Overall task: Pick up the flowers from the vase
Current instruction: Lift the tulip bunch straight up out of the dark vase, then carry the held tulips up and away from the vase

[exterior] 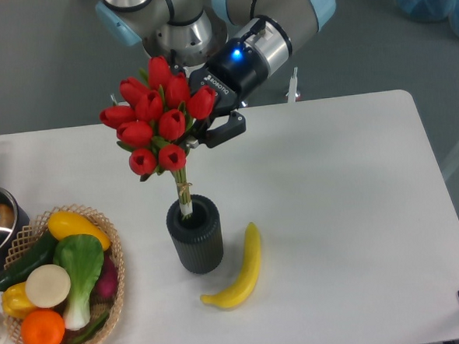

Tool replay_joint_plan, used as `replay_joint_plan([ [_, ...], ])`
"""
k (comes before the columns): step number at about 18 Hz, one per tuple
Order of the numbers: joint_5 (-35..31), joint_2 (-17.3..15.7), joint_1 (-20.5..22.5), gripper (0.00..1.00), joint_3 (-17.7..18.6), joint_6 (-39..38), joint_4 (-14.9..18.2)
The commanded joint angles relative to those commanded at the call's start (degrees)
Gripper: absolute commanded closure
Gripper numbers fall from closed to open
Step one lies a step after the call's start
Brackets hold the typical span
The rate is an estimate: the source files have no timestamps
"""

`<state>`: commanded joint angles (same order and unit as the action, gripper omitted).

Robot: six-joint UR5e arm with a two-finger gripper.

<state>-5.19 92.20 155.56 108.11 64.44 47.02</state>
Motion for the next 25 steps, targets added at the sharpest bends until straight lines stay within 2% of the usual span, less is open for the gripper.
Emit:
replay_joint_plan([
  [4, 0.0, 0.0, 0.9, 0.50, -2.4, -4.1, 0.0],
  [8, 0.0, 0.0, 3.5, 0.50, -2.6, -5.4, 0.0],
  [18, -0.5, 1.1, 20.5, 0.50, -0.9, -7.4, 0.3],
  [20, -0.6, 2.9, 23.4, 0.50, -0.8, -6.9, 0.1],
  [25, -0.7, 6.0, 26.9, 0.50, -1.5, -3.9, -0.1],
])
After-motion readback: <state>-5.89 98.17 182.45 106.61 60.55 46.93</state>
